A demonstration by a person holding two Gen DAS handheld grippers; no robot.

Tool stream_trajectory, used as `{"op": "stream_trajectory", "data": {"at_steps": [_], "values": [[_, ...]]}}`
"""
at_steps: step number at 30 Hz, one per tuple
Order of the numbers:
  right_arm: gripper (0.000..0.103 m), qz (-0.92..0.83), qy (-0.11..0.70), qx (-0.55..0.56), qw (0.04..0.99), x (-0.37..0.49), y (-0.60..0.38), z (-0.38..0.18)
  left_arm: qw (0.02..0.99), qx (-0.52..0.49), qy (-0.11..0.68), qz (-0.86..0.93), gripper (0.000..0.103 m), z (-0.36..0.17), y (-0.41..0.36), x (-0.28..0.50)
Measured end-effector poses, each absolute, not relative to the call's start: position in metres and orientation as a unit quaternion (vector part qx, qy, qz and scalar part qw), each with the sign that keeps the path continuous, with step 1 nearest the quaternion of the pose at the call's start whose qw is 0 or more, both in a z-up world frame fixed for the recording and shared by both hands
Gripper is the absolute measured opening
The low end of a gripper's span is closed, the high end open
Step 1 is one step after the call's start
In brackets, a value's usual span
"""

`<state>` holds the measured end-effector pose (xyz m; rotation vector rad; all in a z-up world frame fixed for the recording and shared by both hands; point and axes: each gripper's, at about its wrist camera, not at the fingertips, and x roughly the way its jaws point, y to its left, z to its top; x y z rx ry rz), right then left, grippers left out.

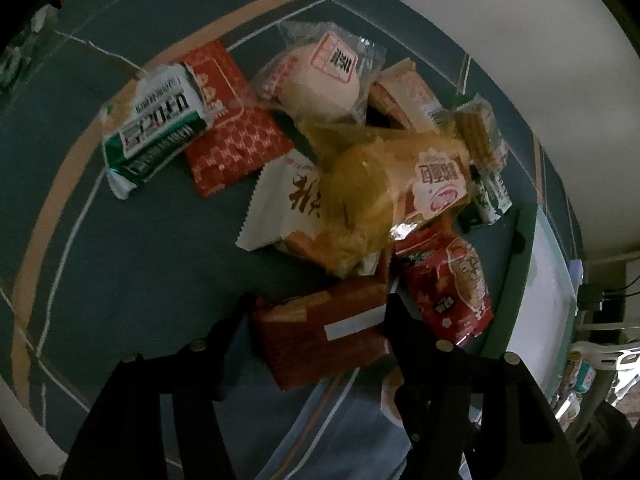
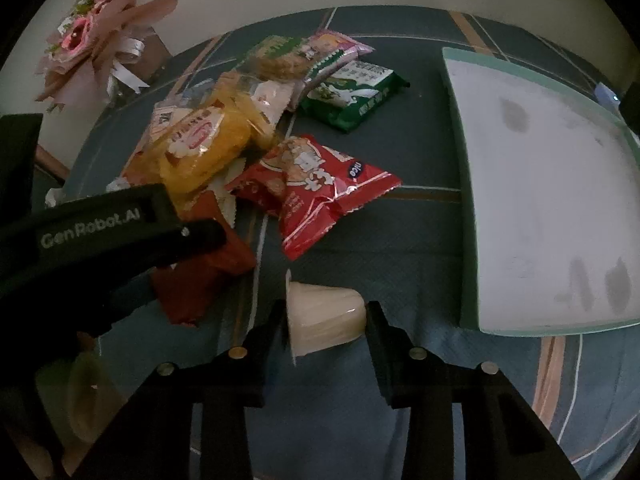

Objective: Organize snacks
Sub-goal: 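Grasp the red box with the left gripper while the right grasps the pudding cup, then place the red box and pudding cup into the white tray with both grippers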

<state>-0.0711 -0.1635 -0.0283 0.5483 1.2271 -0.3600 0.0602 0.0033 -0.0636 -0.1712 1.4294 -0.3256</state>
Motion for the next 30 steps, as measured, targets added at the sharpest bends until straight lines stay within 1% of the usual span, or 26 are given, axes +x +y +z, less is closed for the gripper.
{"op": "stream_trajectory", "data": {"at_steps": [6, 13, 16, 18, 23, 30], "values": [[0.040, -0.160, 0.553, 0.267, 0.773, -0.074, -0.164, -0.012, 0.757, -0.075, 0.632, -0.151, 0.063, -0.034, 0.008, 0.059], [0.040, -0.158, 0.511, 0.281, 0.797, -0.085, -0.169, 0.025, 0.782, -0.078, 0.595, -0.169, 0.063, 0.000, 0.011, 0.056], [0.040, -0.175, 0.498, 0.281, 0.801, -0.090, -0.178, 0.036, 0.788, -0.073, 0.584, -0.179, 0.063, 0.008, 0.008, 0.053], [0.040, -0.193, 0.495, 0.287, 0.797, -0.081, -0.191, 0.034, 0.791, -0.065, 0.579, -0.189, 0.063, 0.010, 0.002, 0.047], [0.040, -0.272, 0.492, 0.312, 0.766, -0.101, -0.241, 0.026, 0.787, -0.035, 0.574, -0.223, 0.063, 0.002, -0.037, 0.028], [0.040, -0.350, 0.481, 0.346, 0.725, -0.142, -0.300, 0.018, 0.777, 0.039, 0.557, -0.291, 0.063, 0.003, -0.101, -0.015]]}}
